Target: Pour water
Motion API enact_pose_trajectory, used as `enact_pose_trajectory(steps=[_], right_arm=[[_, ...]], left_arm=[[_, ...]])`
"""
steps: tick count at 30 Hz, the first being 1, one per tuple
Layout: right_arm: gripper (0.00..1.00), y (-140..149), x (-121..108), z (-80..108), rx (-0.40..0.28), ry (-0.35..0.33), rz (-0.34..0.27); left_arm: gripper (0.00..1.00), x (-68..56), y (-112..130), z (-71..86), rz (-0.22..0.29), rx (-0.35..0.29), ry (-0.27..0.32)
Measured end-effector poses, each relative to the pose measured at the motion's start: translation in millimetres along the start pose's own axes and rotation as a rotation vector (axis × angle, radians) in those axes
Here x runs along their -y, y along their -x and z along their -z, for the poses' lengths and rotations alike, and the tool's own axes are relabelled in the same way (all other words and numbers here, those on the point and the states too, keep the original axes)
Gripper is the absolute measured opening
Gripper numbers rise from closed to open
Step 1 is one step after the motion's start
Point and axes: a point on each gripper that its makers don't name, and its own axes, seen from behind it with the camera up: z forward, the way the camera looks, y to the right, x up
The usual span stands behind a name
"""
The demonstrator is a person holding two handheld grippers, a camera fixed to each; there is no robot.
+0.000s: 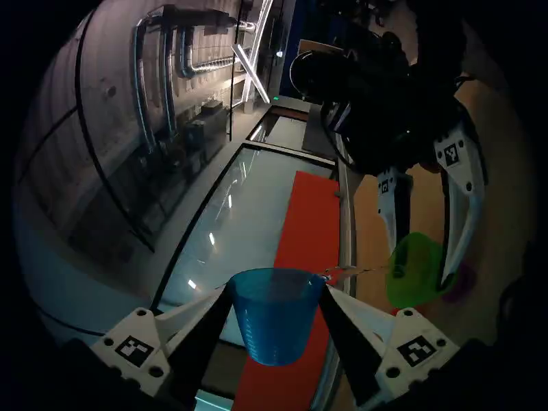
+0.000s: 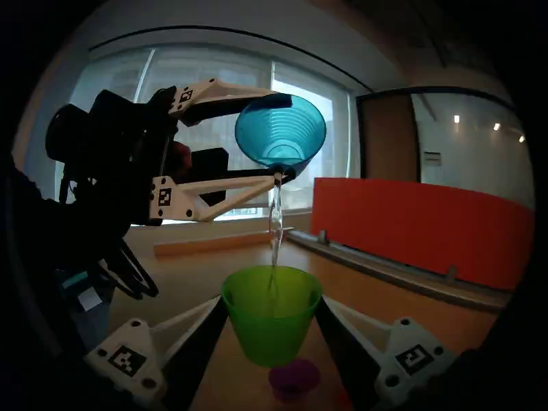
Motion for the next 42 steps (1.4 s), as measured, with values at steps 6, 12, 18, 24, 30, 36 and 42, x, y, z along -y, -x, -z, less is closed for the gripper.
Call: enact_pose_trajectory(steps=[6,12,18,24,30,36,42], right_arm=[[0.90,0.0,-1.3,0.9,-0.001,0.003,-0.001],[0.90,0.3,-2.1,1.2,-0.003,0.004,-0.001],[0.90,0.2,-3.5,1.0,-0.004,0.006,0.001],[0.90,-0.8,-4.0,1.1,-0.005,0.006,0.001],[0.90,-2.6,-4.1,0.8,-0.008,0.006,0.002],[0.90,-2.9,-4.9,-0.1,-0.008,0.008,0.004],[0.90,-2.6,-5.9,-0.1,-0.009,0.011,0.004]], left_arm=[[0.87,1.0,-2.9,-0.3,-0.020,-0.005,-0.002],[0.88,0.3,-4.3,-1.7,-0.052,-0.005,0.001],[0.88,2.2,-7.7,-2.7,-0.073,-0.012,-0.004],[0.88,4.0,-9.5,-3.7,-0.098,-0.018,-0.008],[0.88,2.3,-9.1,-5.7,-0.122,-0.020,-0.005],[0.87,1.0,-9.5,-7.5,-0.157,-0.022,-0.004],[0.88,2.0,-11.1,-6.1,-0.189,-0.023,-0.009]])
